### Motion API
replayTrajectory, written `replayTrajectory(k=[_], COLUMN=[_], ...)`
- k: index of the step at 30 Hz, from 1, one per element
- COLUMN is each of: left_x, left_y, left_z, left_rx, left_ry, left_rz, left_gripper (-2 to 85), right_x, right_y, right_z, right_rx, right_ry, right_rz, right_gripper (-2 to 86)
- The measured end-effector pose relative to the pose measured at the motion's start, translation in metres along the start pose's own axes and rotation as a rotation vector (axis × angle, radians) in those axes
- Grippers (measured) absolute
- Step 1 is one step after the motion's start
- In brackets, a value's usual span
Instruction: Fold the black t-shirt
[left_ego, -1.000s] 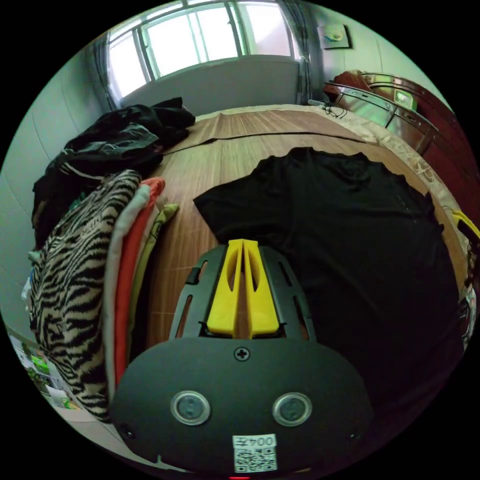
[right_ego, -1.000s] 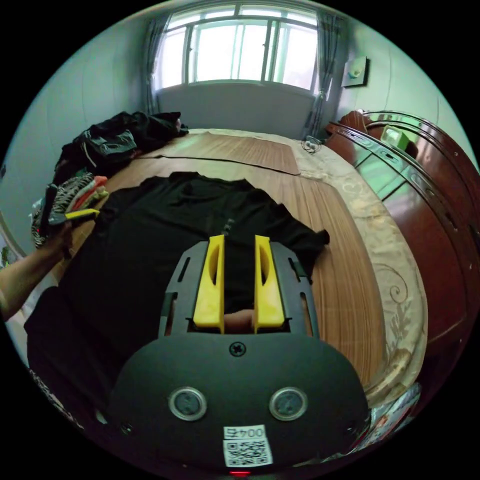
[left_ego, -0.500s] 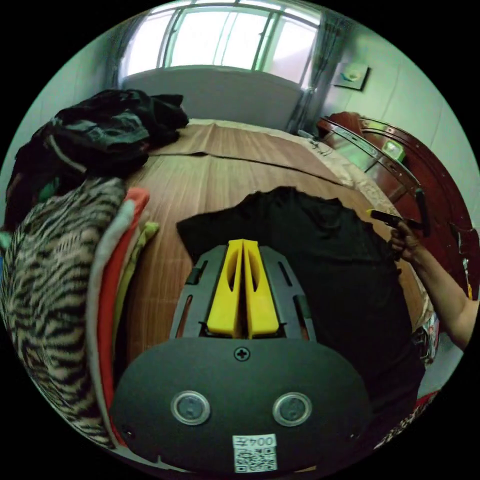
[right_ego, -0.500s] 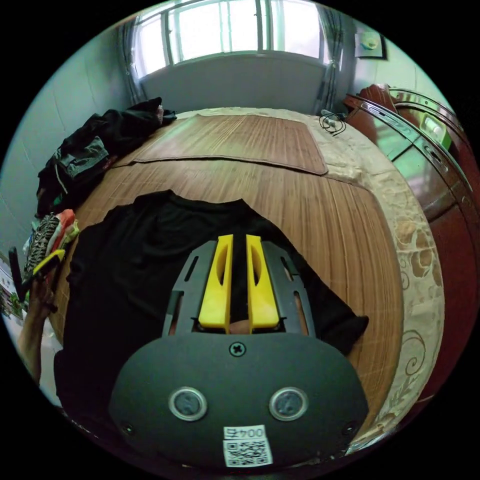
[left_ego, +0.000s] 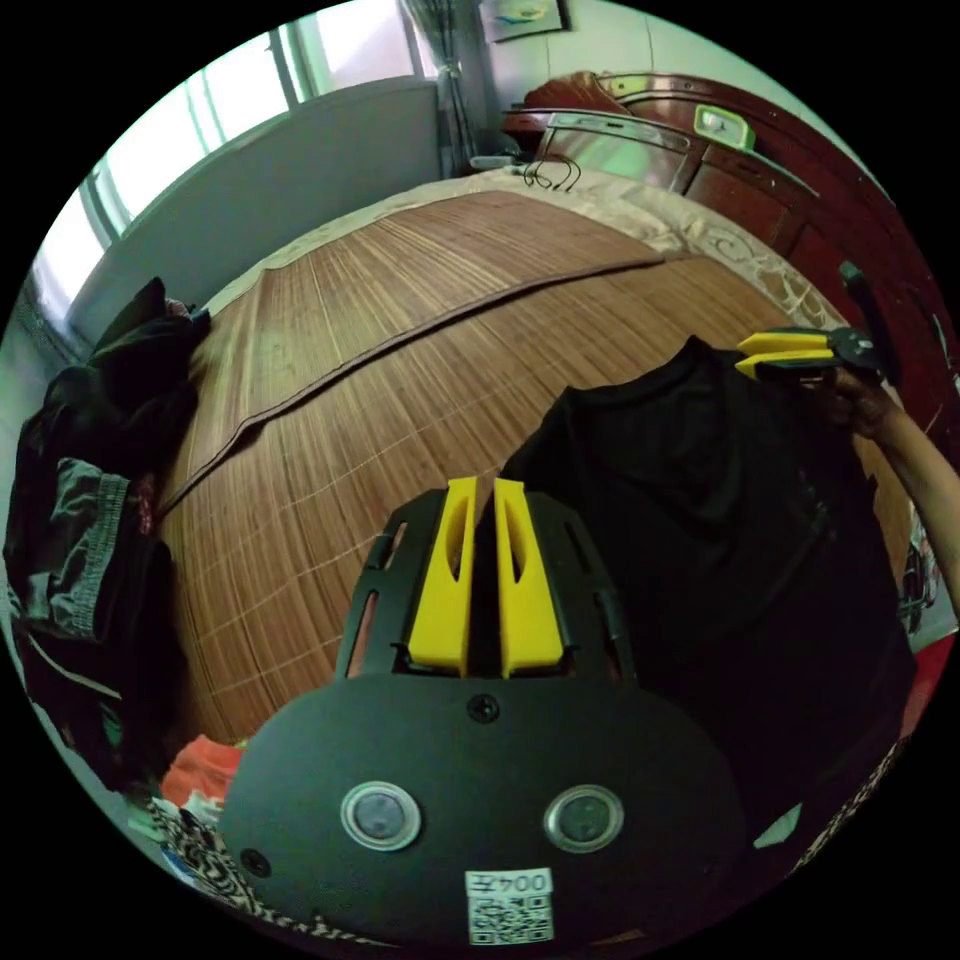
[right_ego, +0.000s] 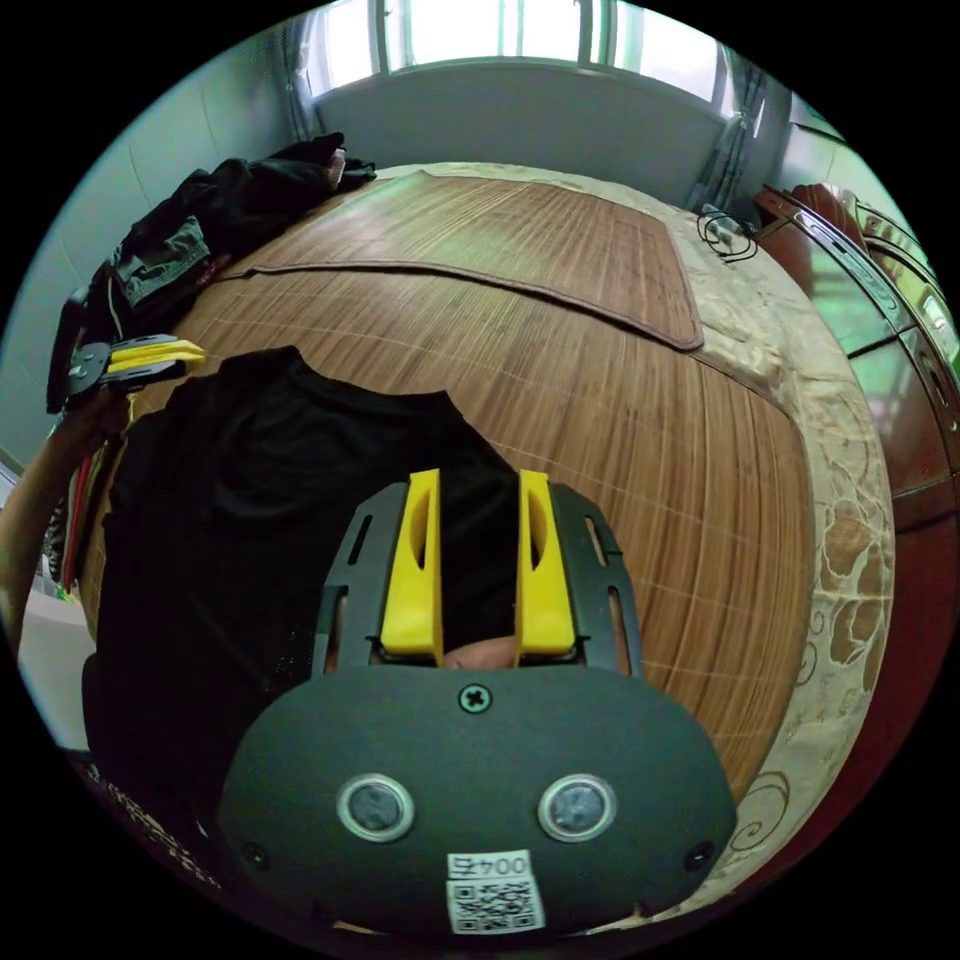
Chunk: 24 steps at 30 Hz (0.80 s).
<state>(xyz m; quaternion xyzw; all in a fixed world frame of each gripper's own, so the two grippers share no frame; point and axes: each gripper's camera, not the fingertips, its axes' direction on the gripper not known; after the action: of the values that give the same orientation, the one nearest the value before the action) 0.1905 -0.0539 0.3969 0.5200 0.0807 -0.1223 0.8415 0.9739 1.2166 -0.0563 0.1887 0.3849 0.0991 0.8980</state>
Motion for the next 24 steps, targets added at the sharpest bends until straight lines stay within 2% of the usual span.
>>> replayTrajectory(k=[4, 6, 8, 11, 13, 14, 17, 19, 22, 24], left_x=[0.001, -0.001, -0.002, 0.000, -0.005, -0.008, -0.023, -0.026, -0.022, -0.017], left_y=[-0.002, -0.001, -0.001, -0.001, -0.003, -0.002, 0.007, 0.008, 0.010, 0.004], left_z=[0.027, 0.035, 0.045, 0.054, 0.062, 0.065, 0.069, 0.065, 0.043, 0.032], left_rx=[-0.051, -0.048, -0.060, -0.037, -0.078, -0.084, -0.023, -0.006, 0.156, 0.194], left_ry=[-0.019, -0.018, -0.012, -0.030, -0.203, -0.228, -0.147, -0.205, -0.178, -0.050], left_rz=[0.034, 0.026, 0.016, 0.000, -0.105, -0.131, -0.249, -0.274, -0.224, -0.139], left_gripper=[2.0, 1.9, 1.8, 1.2, 0.7, 0.6, 0.4, 0.6, 1.0, 1.8], right_x=[0.012, 0.017, 0.024, 0.034, 0.050, 0.063, 0.085, 0.094, 0.112, 0.111], right_y=[-0.012, -0.015, -0.018, -0.019, -0.019, -0.016, -0.009, -0.007, 0.000, 0.005], right_z=[0.025, 0.031, 0.039, 0.046, 0.049, 0.052, 0.059, 0.060, 0.048, 0.034], right_rx=[-0.048, -0.043, -0.046, -0.044, -0.035, -0.024, 0.013, 0.028, 0.111, 0.195], right_ry=[-0.015, -0.018, -0.009, 0.032, 0.037, 0.007, -0.093, -0.118, -0.150, -0.169], right_rz=[-0.038, -0.042, -0.054, -0.050, 0.021, 0.092, 0.172, 0.200, 0.280, 0.277], right_gripper=[12.8, 10.5, 2.1, 0.6, 0.5, 0.9, 2.9, 5.0, 7.5, 8.0])
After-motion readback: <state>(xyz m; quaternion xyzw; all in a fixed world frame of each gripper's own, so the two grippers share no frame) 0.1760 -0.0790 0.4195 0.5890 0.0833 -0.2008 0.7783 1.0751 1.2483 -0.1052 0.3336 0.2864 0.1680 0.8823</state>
